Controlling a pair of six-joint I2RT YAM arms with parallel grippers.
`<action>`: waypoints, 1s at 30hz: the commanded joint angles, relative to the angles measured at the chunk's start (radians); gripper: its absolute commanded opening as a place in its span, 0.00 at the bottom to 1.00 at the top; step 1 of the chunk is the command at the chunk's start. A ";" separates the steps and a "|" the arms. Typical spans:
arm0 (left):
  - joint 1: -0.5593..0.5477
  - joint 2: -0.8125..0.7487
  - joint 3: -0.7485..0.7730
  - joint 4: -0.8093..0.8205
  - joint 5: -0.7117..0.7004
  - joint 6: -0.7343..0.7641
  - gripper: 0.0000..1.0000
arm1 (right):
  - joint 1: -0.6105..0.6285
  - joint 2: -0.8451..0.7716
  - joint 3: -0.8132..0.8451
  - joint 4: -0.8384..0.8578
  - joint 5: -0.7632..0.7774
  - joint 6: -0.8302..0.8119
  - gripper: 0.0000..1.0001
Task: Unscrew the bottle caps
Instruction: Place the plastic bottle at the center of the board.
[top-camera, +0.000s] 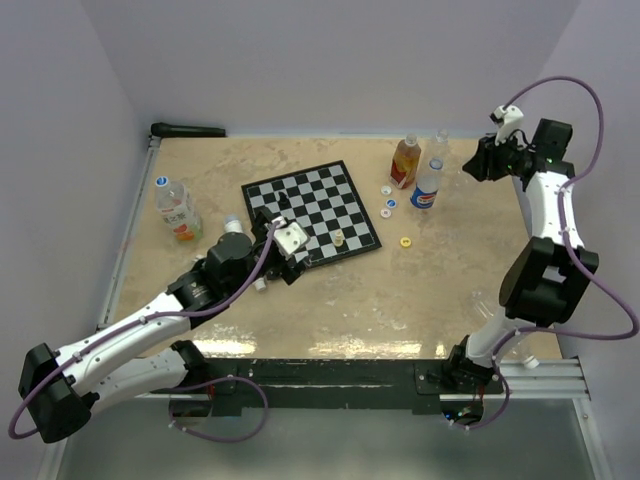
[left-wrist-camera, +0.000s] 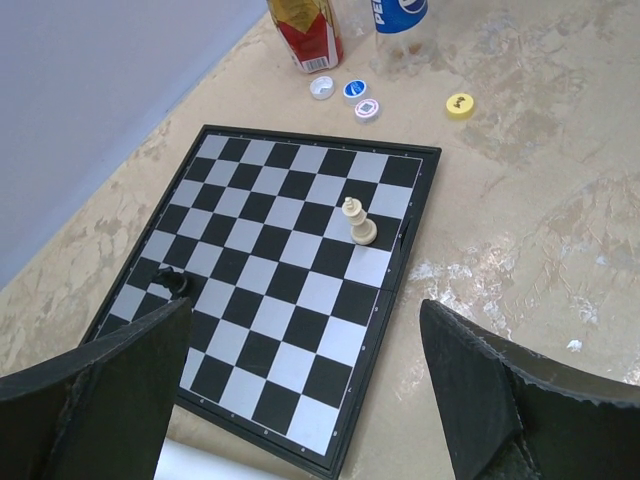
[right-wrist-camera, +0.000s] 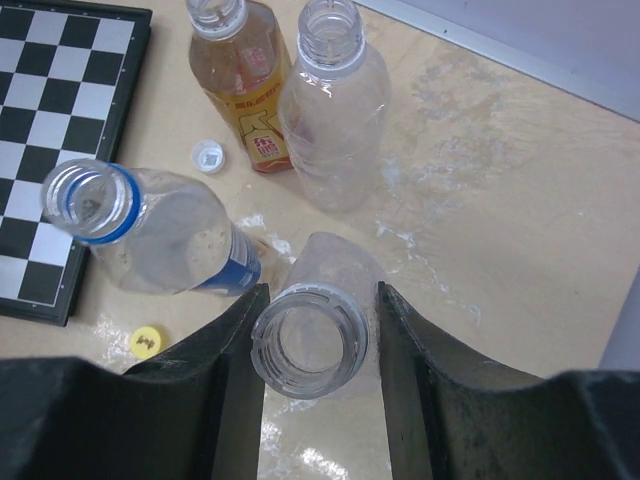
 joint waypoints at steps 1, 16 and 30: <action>0.002 -0.011 -0.007 0.046 -0.010 0.021 1.00 | 0.050 0.033 0.050 0.071 0.006 0.047 0.01; 0.003 -0.009 -0.012 0.049 0.001 0.024 1.00 | 0.100 0.111 0.055 0.095 0.095 0.032 0.10; 0.003 -0.014 -0.012 0.047 0.005 0.025 1.00 | 0.111 0.119 0.049 0.086 0.118 0.011 0.39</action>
